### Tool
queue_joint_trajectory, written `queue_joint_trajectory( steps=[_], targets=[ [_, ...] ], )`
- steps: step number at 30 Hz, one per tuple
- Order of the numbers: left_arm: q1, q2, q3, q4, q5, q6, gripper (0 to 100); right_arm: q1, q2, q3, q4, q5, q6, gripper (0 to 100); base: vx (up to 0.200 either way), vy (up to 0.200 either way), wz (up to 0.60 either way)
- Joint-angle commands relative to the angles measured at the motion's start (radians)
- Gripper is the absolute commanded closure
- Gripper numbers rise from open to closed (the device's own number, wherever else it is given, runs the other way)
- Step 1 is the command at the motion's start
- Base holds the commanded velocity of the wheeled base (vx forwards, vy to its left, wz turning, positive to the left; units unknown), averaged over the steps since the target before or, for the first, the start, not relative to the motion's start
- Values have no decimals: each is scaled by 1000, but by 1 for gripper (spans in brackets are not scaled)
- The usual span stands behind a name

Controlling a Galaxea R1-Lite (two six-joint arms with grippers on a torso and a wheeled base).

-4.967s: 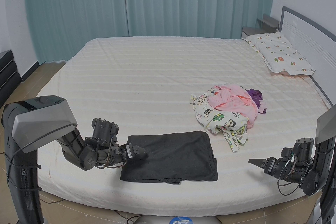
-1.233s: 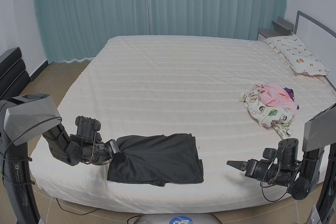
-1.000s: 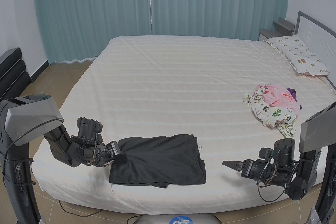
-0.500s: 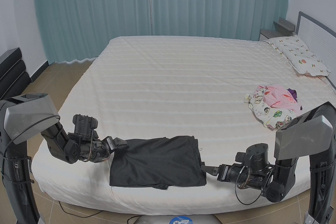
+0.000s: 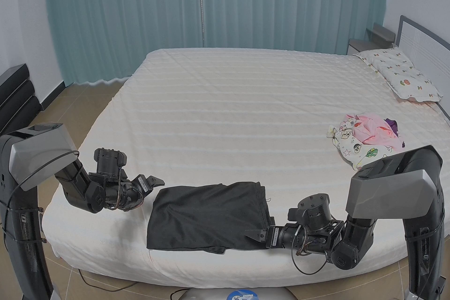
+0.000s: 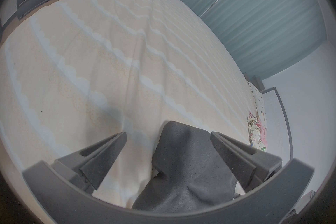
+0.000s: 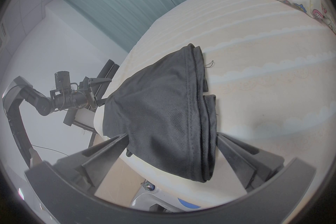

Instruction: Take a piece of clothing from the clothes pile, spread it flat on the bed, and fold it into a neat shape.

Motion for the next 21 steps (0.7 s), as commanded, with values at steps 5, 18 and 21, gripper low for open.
queue_joint_trajectory(
  steps=[5,18,21],
  targets=[
    [-4,11,-15,0,2,-1,0,2,-14,17,17,-5,-4,100,0,0,0],
    [-62,57,-75,4,9,5,0,2,-42,74,7,-25,-3,100,0,0,0],
    [-79,62,-81,3,15,10,0,2,-42,74,8,-25,-3,100,0,0,0]
  ],
)
